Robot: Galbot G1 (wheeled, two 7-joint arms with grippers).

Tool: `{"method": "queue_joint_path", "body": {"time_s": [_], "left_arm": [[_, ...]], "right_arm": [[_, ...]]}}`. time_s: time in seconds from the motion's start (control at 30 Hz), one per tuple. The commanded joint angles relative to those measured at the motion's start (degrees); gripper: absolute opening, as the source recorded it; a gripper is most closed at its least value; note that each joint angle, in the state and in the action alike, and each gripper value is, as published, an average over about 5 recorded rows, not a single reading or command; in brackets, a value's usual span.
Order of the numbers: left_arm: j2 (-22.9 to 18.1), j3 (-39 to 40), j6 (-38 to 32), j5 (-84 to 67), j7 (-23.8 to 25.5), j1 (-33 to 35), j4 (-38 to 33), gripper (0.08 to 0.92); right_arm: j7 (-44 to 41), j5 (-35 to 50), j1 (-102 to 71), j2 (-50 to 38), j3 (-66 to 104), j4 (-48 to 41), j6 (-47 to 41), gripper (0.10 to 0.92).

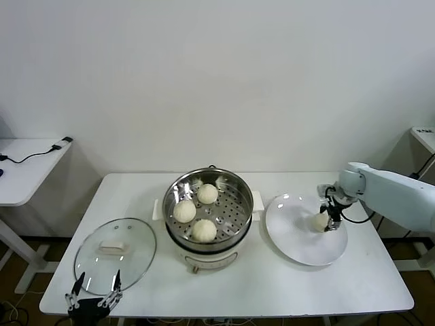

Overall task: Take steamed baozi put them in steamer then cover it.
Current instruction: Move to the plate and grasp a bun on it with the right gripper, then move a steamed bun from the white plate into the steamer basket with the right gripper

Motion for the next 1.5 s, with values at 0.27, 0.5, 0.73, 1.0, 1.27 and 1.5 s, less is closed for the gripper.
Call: {"method": "queue_joint_path", "body": {"time_s": [0.27, 0.5, 0.73, 1.0, 1.27, 1.5], "left_arm": [[0.07, 0.06, 0.01, 0.03, 0.0, 0.01, -0.24, 0.823], [0.35, 0.31, 0.39, 0.07, 0.31, -0.32, -0.9, 0.823], [0.64, 0.3, 0.67, 0.38, 0.58, -1.04, -1.57, 0.823], [0.93, 0.23, 0.77, 0.6, 0.67, -1.23, -1.68, 0.823], [1.02, -0.09, 1.05, 1.09, 0.79, -1.38, -1.62, 0.823], [0.74, -0.19, 0.88, 1.0, 0.77, -0.84, -1.85, 0.823]], "right_arm": [[-0.96, 18.36, 34.02, -1.27, -22.42, 20.59, -2.45, 0.679], [1.01, 37.01, 54.26, 4.61, -27.76, 37.88, -8.21, 0.679], [7.59, 45.35, 50.75, 13.48, -20.22, 41.17, -15.59, 0.679], [13.29, 44.24, 38.11, 23.31, -16.42, 36.32, -18.72, 0.679], [17.27, 38.79, 26.78, 27.09, -15.81, 29.0, -20.75, 0.679], [17.66, 35.24, 23.15, 26.66, -16.08, 25.47, -20.98, 0.679]]}}
